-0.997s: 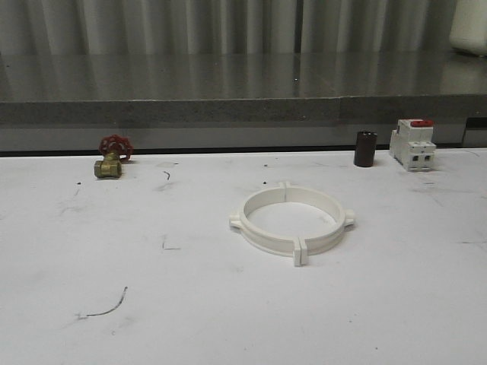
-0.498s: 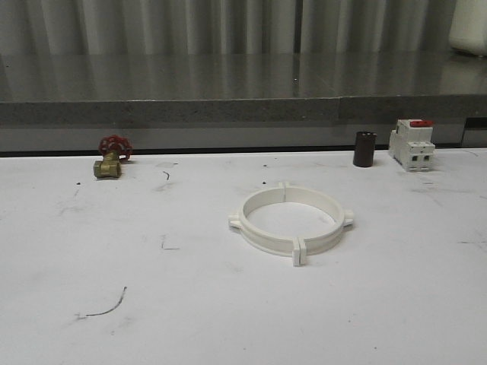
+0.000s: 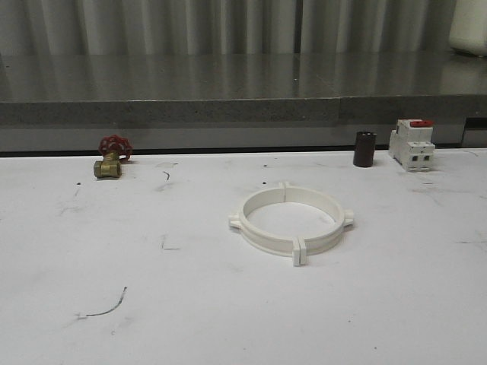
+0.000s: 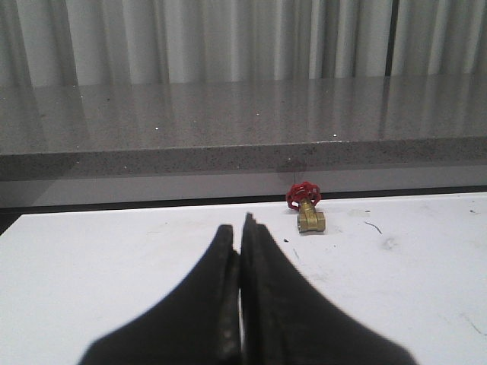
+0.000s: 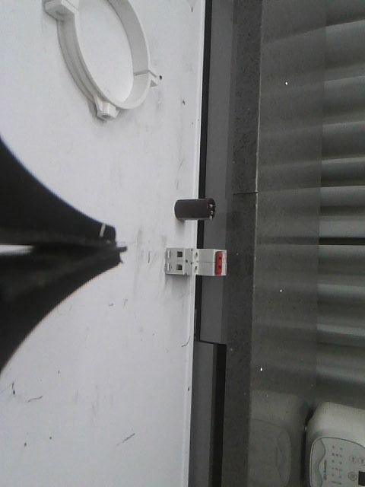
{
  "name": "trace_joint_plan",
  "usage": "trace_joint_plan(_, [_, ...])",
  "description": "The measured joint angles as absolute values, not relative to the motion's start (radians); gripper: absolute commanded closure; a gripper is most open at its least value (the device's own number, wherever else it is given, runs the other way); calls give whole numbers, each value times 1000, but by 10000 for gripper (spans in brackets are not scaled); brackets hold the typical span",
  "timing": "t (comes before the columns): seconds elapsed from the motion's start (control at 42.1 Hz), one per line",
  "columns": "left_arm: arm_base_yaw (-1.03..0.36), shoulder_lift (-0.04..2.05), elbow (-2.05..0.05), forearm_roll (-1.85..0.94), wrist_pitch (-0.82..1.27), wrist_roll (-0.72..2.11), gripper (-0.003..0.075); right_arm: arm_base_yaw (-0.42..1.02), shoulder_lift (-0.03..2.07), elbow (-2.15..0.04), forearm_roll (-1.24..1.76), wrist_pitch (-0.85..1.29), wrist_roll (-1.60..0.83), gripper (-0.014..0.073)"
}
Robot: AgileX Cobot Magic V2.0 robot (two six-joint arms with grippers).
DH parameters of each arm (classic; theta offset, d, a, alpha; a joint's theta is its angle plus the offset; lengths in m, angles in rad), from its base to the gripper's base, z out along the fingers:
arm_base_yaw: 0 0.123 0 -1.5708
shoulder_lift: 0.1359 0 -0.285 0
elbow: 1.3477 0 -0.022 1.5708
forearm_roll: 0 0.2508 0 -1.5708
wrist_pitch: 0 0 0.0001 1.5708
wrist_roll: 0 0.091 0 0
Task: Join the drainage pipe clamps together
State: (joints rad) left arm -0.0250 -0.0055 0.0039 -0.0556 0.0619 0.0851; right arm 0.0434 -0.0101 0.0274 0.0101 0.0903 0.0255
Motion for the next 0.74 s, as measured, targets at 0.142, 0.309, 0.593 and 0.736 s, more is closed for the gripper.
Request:
trace_joint_plan(0.142, [-25, -5, 4, -56, 62, 85, 741, 26, -10, 27, 15, 88, 26, 662])
trace_joint_plan(0.309, [-25, -5, 4, -56, 62, 85, 741, 18, -10, 27, 17, 88, 26, 662])
trace_joint_plan(0.593, [-25, -5, 4, -56, 62, 85, 741, 18, -10, 27, 17, 88, 26, 662])
trace_joint_plan(0.736, [-25, -5, 4, -56, 62, 85, 741, 18, -10, 27, 17, 88, 26, 662])
